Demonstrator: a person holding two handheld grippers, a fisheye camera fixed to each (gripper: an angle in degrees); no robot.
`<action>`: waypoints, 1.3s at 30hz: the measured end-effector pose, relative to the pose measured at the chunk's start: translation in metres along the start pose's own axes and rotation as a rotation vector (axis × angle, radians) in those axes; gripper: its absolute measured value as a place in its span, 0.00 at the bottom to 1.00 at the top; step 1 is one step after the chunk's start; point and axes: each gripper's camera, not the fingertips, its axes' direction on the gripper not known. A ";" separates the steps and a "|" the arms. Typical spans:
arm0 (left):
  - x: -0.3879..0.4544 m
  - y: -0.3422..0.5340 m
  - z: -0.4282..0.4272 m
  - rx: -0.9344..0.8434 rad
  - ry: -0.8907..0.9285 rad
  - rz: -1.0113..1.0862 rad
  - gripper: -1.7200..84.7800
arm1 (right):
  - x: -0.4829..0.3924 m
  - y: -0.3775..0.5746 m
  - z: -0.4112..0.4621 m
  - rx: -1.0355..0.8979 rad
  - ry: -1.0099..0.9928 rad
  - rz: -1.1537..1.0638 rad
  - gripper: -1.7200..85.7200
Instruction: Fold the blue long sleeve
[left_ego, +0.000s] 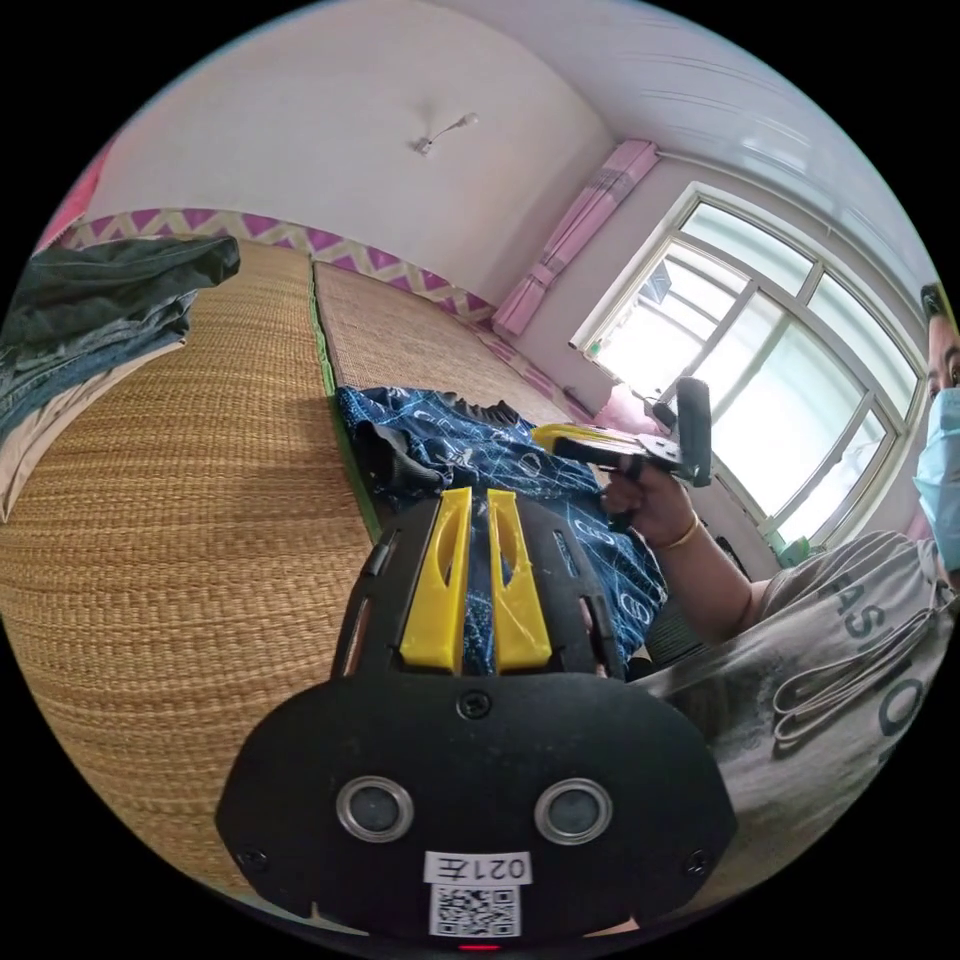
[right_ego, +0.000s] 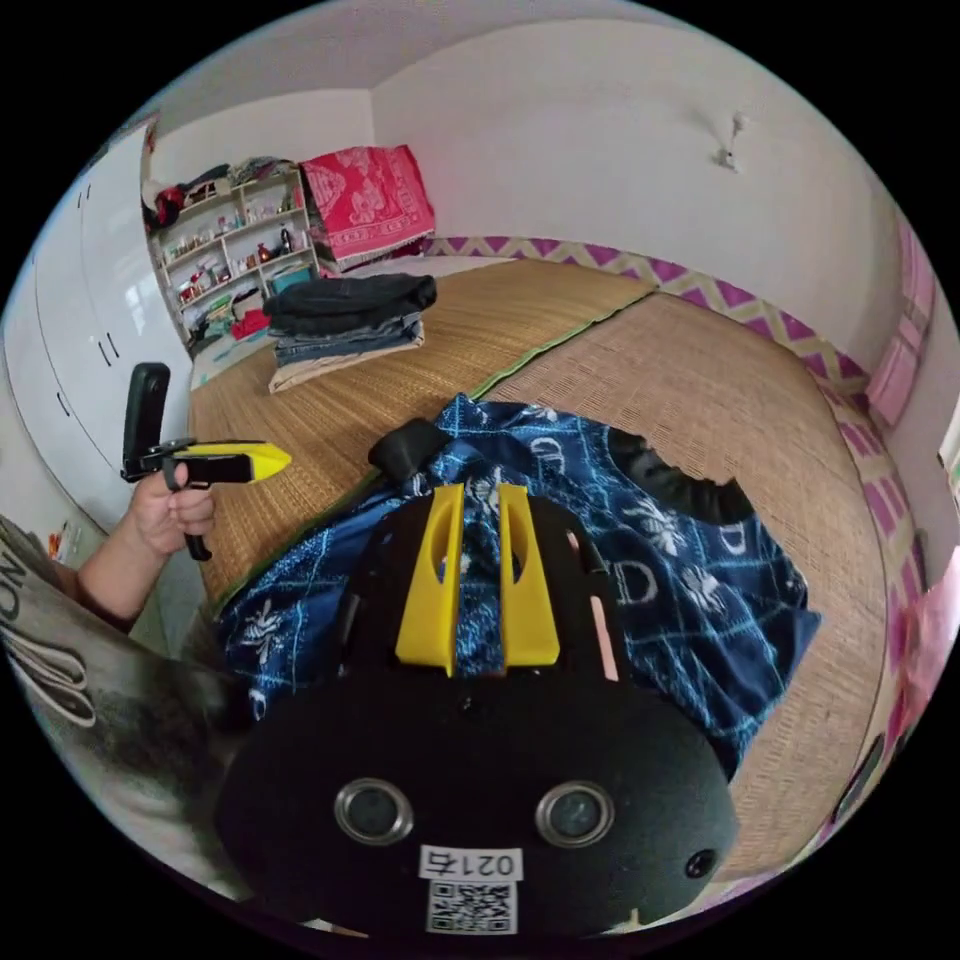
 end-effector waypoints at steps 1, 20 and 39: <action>0.001 0.001 -0.002 -0.006 -0.001 0.004 0.03 | 0.028 0.029 -0.022 -0.006 0.011 0.068 0.10; 0.024 0.170 -0.019 -0.128 0.038 -0.268 0.11 | 0.170 0.470 -0.123 0.093 -0.309 0.647 0.13; 0.004 0.142 0.042 -0.371 0.162 0.204 0.02 | 0.214 0.527 -0.045 0.074 -0.548 0.206 0.03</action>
